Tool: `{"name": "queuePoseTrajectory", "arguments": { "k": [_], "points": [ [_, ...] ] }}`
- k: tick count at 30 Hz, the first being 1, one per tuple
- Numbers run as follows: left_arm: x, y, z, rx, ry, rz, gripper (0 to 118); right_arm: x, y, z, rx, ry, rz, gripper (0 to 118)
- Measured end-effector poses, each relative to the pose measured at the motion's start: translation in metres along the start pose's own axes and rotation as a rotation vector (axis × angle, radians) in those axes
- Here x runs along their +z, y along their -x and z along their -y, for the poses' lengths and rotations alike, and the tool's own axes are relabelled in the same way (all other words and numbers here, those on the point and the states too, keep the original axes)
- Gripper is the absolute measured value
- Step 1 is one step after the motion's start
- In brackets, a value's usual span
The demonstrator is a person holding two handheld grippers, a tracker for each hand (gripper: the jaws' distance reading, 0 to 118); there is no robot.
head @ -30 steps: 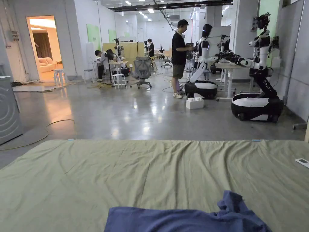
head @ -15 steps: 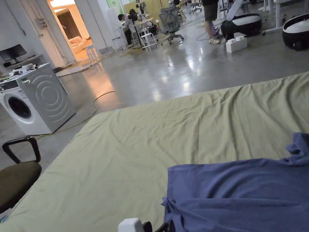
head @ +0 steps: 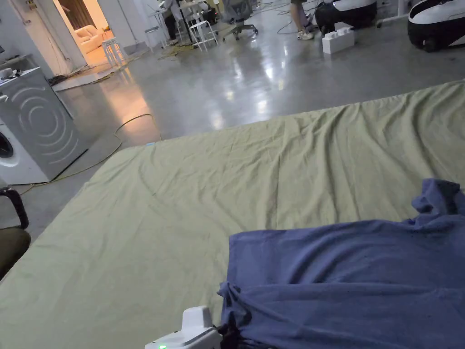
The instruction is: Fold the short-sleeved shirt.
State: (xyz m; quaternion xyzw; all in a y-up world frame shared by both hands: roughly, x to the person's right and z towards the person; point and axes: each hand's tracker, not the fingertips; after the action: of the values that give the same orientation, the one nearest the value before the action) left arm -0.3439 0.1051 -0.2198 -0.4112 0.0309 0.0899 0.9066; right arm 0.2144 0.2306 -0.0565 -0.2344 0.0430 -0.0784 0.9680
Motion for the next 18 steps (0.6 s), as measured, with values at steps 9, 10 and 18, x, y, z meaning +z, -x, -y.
{"name": "queuePoseTrajectory", "arguments": {
  "k": [9, 10, 18],
  "points": [
    [-0.010, -0.019, -0.006, -0.108, 0.086, -0.068, 12, -0.071, -0.030, -0.016, 0.013, 0.177, 0.150, 43],
    [-0.010, -0.018, -0.008, -0.094, 0.093, -0.060, 12, -0.086, -0.041, -0.012, -0.032, 0.193, 0.106, 60],
    [-0.002, -0.026, -0.004, -0.087, 0.083, -0.057, 12, -0.219, -0.097, -0.007, -0.117, 0.305, 0.286, 75]
  ]
}}
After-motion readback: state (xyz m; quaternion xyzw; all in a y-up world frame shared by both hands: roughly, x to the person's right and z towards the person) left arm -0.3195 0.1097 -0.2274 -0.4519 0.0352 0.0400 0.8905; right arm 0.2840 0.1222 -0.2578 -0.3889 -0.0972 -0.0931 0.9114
